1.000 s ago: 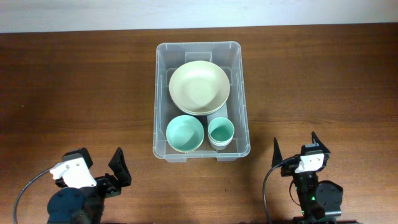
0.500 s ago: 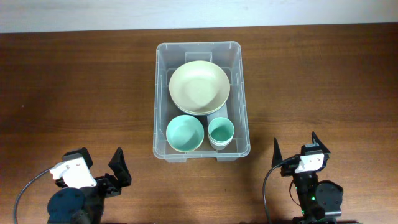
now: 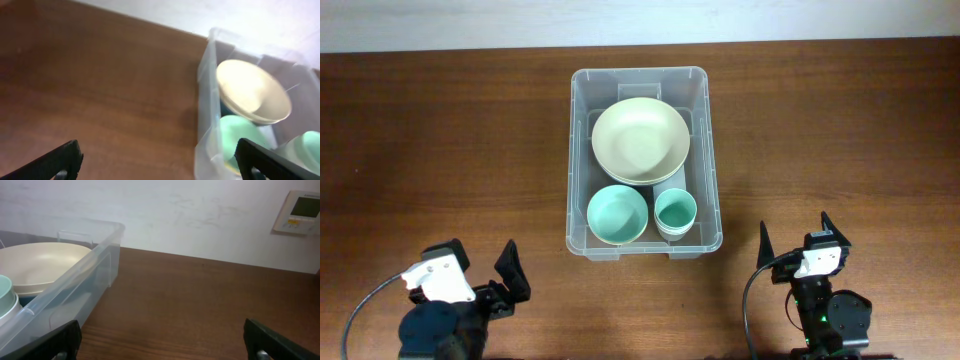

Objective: Pack container

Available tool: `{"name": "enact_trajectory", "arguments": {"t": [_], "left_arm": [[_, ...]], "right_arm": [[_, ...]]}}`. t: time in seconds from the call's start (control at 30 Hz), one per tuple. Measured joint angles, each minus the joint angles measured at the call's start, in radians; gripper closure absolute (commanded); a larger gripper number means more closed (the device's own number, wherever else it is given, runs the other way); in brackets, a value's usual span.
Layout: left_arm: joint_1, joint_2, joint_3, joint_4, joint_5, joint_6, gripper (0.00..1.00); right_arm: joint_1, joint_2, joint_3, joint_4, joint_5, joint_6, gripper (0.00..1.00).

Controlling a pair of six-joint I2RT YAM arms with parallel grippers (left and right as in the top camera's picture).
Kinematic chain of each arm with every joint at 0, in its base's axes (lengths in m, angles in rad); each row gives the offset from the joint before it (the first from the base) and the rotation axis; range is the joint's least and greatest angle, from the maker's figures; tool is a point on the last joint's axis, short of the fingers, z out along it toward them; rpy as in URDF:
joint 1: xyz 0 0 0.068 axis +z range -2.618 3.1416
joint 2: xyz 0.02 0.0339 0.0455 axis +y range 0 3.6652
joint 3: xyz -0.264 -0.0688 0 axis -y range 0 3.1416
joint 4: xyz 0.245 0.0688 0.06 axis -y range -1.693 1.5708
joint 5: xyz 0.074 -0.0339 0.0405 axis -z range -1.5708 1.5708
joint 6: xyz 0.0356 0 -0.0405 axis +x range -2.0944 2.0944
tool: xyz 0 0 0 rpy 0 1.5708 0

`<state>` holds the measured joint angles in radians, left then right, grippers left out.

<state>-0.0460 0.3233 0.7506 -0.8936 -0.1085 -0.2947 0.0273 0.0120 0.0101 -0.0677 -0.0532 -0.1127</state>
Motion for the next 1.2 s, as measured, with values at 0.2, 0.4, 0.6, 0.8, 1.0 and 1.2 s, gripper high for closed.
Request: {"name": "enact_trajectory", "arguments": {"t": [0.2, 0.4, 0.6, 0.8, 1.0, 1.2], "left_arm": [[0.000, 0.000, -0.073, 0.017, -0.016, 0.028, 0.00], [0.000, -0.047, -0.255, 0.258, -0.004, 0.147, 0.00], [0.000, -0.174, -0.443, 0.494, 0.008, 0.241, 0.00], [0.000, -0.257, -0.602, 0.725, 0.035, 0.323, 0.00], [0.000, -0.306, -0.727, 0.865, 0.049, 0.357, 0.00], [0.000, -0.308, -0.734, 0.812, 0.057, 0.379, 0.00]], "right_arm": [[0.000, 0.000, 0.000, 0.000, 0.000, 0.000, 0.01], [0.000, 0.000, 0.000, 0.000, 0.000, -0.001, 0.01], [0.000, 0.000, 0.000, 0.000, 0.000, -0.001, 0.01], [0.000, 0.000, 0.000, 0.000, 0.000, 0.000, 0.01], [0.000, 0.000, 0.000, 0.000, 0.000, 0.000, 0.01], [0.000, 0.000, 0.000, 0.000, 0.000, -0.001, 0.01]]}}
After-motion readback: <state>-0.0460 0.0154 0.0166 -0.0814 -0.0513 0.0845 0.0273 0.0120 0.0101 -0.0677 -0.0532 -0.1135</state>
